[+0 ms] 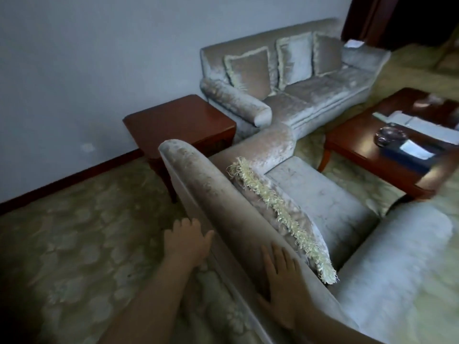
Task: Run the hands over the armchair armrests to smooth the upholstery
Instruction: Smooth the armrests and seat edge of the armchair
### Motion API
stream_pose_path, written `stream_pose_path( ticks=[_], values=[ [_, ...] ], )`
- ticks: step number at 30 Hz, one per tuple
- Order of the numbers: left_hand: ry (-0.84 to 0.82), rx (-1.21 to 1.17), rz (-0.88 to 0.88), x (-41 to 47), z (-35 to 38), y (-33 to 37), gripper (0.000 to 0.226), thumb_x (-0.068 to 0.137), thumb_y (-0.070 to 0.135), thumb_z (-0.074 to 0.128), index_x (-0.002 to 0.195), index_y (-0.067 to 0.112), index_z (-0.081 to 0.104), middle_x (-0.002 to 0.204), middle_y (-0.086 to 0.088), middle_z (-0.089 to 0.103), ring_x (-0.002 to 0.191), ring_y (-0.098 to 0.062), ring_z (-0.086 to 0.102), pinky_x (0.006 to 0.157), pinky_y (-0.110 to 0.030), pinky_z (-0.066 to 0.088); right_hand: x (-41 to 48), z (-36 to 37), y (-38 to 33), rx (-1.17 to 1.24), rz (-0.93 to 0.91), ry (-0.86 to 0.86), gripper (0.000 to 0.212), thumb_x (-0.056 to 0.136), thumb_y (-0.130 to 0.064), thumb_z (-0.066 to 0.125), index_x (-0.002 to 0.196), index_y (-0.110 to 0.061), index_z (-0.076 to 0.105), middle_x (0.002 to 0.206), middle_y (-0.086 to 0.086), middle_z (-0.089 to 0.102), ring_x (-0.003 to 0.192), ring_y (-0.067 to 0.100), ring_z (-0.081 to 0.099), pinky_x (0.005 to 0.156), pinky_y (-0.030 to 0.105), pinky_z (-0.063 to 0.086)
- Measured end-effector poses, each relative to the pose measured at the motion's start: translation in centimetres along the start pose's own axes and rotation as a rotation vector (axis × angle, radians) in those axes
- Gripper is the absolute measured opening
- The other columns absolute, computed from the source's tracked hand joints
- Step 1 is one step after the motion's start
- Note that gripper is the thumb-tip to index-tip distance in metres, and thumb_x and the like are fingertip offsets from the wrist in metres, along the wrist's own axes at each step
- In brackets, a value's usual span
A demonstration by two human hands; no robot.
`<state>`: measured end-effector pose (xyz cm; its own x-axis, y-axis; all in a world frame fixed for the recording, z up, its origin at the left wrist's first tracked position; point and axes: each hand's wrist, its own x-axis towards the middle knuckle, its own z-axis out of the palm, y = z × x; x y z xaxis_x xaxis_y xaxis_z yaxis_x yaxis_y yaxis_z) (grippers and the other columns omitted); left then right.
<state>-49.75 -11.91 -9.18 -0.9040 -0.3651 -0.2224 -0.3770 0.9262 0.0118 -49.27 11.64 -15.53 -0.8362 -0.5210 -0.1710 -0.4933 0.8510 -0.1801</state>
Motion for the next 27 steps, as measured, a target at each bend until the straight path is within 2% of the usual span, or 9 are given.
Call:
stream_pose_path(
  ticks=[1, 4, 6, 8, 10, 12, 14, 20, 27],
  values=[
    [0.022, 0.023, 0.051, 1.0, -0.1, -0.1, 0.052, 0.094, 0.055, 0.028, 0.125, 0.016, 0.043, 0.130, -0.008, 0.046, 0.123, -0.027, 0.039, 0.095, -0.042, 0.036, 0.0, 0.2, 0.0, 0.013, -0.002, 0.001, 0.100, 0.061, -0.064, 0.050, 0.143, -0.008, 0.036, 0.144, 0.022, 0.038, 0.127, 0.040, 0.044, 0.099, 0.051, 0.040],
    [0.099, 0.077, 0.228, 3.9, -0.5, -0.4, 0.050, 0.094, 0.054, 0.030, 0.124, 0.017, 0.044, 0.130, -0.008, 0.047, 0.122, -0.026, 0.041, 0.093, -0.041, 0.037, 0.1, 1.4, 0.3, -0.002, 0.054, -0.017, 0.103, 0.066, -0.067, 0.031, 0.143, -0.027, -0.024, 0.156, 0.009, -0.015, 0.145, 0.029, -0.006, 0.114, 0.042, 0.000],
    [0.132, 0.127, 0.354, 5.6, -0.6, -1.0, 0.051, 0.094, 0.054, 0.030, 0.126, 0.017, 0.043, 0.132, -0.008, 0.047, 0.125, -0.026, 0.038, 0.095, -0.041, 0.035, 0.2, 1.9, 0.2, -0.052, 0.126, -0.023, 0.101, 0.068, -0.070, 0.031, 0.137, -0.032, -0.032, 0.157, 0.004, -0.016, 0.145, 0.024, -0.009, 0.113, 0.037, -0.005],
    [0.160, 0.175, 0.477, 7.3, -0.7, -2.2, 0.053, 0.094, 0.055, 0.029, 0.128, 0.017, 0.042, 0.134, -0.008, 0.045, 0.128, -0.026, 0.035, 0.096, -0.041, 0.033, 0.3, 2.2, -1.1, -0.089, 0.252, 0.020, 0.099, 0.070, -0.073, 0.028, 0.143, -0.028, -0.022, 0.158, 0.005, -0.001, 0.145, 0.024, 0.004, 0.115, 0.038, 0.003],
    [0.170, 0.194, 0.568, 8.8, -1.2, -3.8, 0.054, 0.093, 0.056, 0.029, 0.129, 0.017, 0.041, 0.135, -0.008, 0.044, 0.130, -0.026, 0.033, 0.097, -0.040, 0.032, 1.0, 2.3, -3.0, -0.063, 0.480, 0.107, 0.097, 0.073, -0.078, 0.013, 0.151, -0.019, 0.003, 0.156, 0.006, 0.019, 0.142, 0.023, 0.018, 0.114, 0.039, 0.012],
    [0.155, 0.231, 0.626, 10.3, -1.6, -5.7, 0.056, 0.093, 0.056, 0.028, 0.130, 0.017, 0.040, 0.136, -0.009, 0.043, 0.131, -0.028, 0.033, 0.098, -0.041, 0.032, 2.5, 2.1, -5.3, -0.042, 0.702, 0.215, 0.097, 0.074, -0.076, 0.001, 0.144, -0.015, 0.029, 0.148, 0.006, 0.037, 0.136, 0.024, 0.031, 0.110, 0.040, 0.022],
    [0.108, 0.252, 0.621, 11.4, -2.0, -6.7, 0.057, 0.094, 0.056, 0.026, 0.132, 0.016, 0.038, 0.139, -0.011, 0.041, 0.132, -0.029, 0.031, 0.100, -0.042, 0.031, 3.2, 1.8, -6.5, -0.006, 0.827, 0.304, 0.089, 0.077, -0.073, 0.004, 0.129, -0.015, 0.046, 0.134, 0.008, 0.052, 0.128, 0.028, 0.041, 0.103, 0.042, 0.029],
    [0.027, 0.213, 0.625, 18.4, -5.0, -9.8, 0.063, 0.093, 0.058, 0.024, 0.139, 0.016, 0.033, 0.142, -0.011, 0.038, 0.129, -0.030, 0.036, 0.101, -0.044, 0.031, 5.0, 1.5, -6.5, 0.000, 1.003, 0.250, 0.066, 0.081, -0.071, 0.021, 0.119, -0.025, 0.049, 0.131, 0.002, 0.053, 0.124, 0.024, 0.044, 0.097, 0.040, 0.031],
    [-0.056, 0.120, 0.391, 30.8, -7.1, -10.4, 0.063, 0.094, 0.057, 0.024, 0.141, 0.015, 0.030, 0.144, -0.015, 0.033, 0.129, -0.035, 0.035, 0.096, -0.046, 0.035, 11.6, 0.4, -6.9, 0.082, 1.142, 0.189, 0.089, 0.067, -0.077, 0.004, 0.119, -0.021, 0.050, 0.135, 0.006, 0.049, 0.128, 0.025, 0.040, 0.103, 0.045, 0.031]
  ],
)
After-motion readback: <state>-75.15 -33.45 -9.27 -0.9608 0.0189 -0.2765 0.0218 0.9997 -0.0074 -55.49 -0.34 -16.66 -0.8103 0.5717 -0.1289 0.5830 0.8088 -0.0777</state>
